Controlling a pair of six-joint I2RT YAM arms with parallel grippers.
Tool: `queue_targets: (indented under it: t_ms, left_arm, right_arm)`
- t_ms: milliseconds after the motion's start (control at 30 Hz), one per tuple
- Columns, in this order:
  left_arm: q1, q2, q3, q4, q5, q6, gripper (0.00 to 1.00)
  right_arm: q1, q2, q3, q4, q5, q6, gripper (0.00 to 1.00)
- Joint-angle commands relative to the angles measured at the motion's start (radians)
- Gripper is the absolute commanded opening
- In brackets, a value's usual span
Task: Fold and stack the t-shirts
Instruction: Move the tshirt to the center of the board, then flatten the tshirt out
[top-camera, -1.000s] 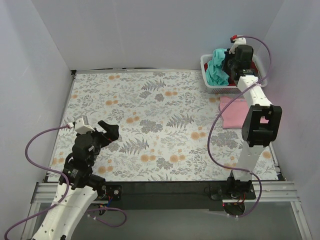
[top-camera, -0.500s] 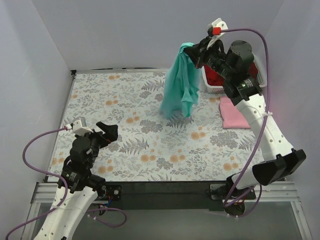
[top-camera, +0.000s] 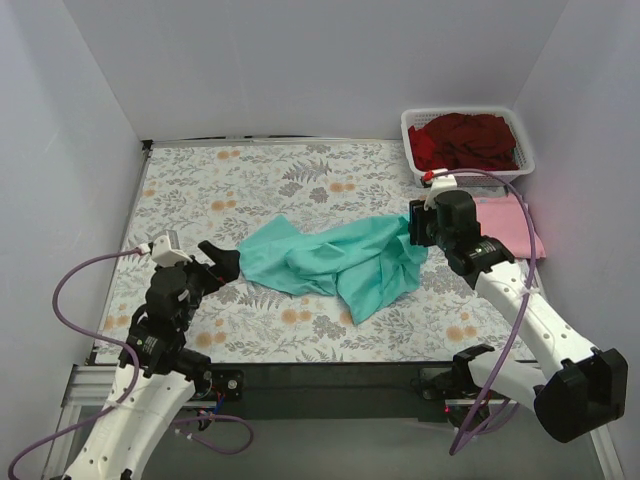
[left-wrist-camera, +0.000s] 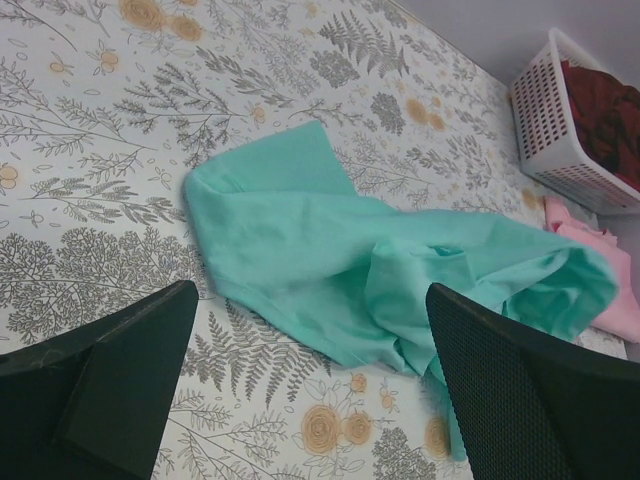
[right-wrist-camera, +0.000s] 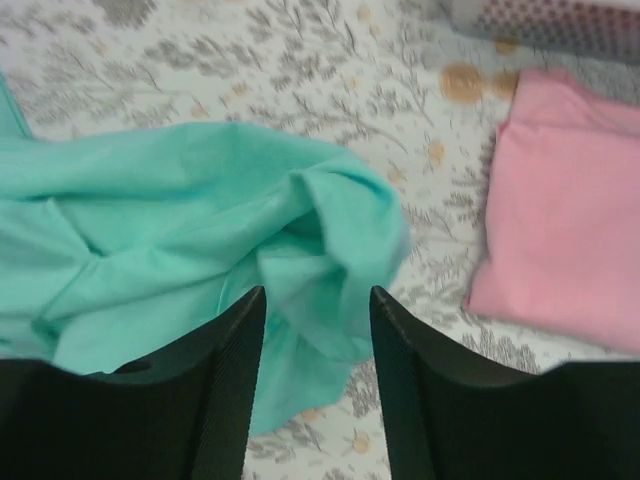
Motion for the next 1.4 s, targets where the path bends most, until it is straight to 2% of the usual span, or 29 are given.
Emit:
queue_targets:
  t_ms: [0,167,233,267,367,433,600,667,833,967,1000,1033,1167,1367]
  left_arm:
    - [0.004,0.065,-0.007,0.011,0.026,0.019,0.98]
    - [0.004,0.191,0.001,0.04,0.155,0.012,0.97]
    - [0.004,0.298,0.024,0.038,0.221,-0.022,0.92]
    - [0.004,0.334,0.035,0.037,0.324,-0.03,0.9]
    - [0.0,0.464,0.053,0.028,0.399,-0.074,0.87]
    - [-0.019,0.517,0.064,0.028,0.437,-0.099,0.81]
    - [-0.206,0.63,0.119,0.057,0.309,-0.148,0.76]
    - [-0.232,0.675,0.134,0.092,0.304,-0.163,0.75]
    - [-0.238,0.793,0.164,0.191,0.254,-0.195,0.73]
    - [-0.238,0.851,0.168,0.291,0.186,-0.217,0.63]
    - [-0.238,0.857,0.165,0.31,0.178,-0.217,0.55]
    - [-0.237,0.872,0.158,0.326,0.174,-0.218,0.53]
    - [-0.224,0.905,0.135,0.425,0.169,-0.224,0.51]
    - [-0.203,0.971,0.138,0.472,0.17,-0.226,0.51]
  right_arm:
    - [0.0,-0.06,-0.017,-0.098,0.043,0.026,0.57]
    - [0.002,-0.08,-0.057,-0.148,-0.137,0.042,0.58]
    - [0.005,-0.09,-0.094,-0.139,-0.206,0.065,0.57]
    - [0.008,-0.091,-0.108,-0.119,-0.232,0.067,0.57]
    - [0.038,-0.073,-0.146,-0.079,-0.323,0.076,0.57]
    - [0.083,-0.051,-0.165,-0.071,-0.337,0.09,0.56]
    - [0.159,-0.021,-0.22,-0.016,-0.311,0.122,0.56]
    - [0.175,-0.008,-0.243,-0.002,-0.311,0.134,0.55]
    - [0.19,-0.01,-0.266,0.015,-0.317,0.142,0.54]
    - [0.193,-0.039,-0.278,0.015,-0.306,0.142,0.54]
    - [0.193,-0.047,-0.286,0.016,-0.305,0.145,0.54]
    - [0.192,-0.056,-0.289,0.015,-0.308,0.145,0.55]
    - [0.193,-0.07,-0.31,0.024,-0.318,0.148,0.54]
    - [0.192,-0.085,-0.324,0.026,-0.312,0.147,0.54]
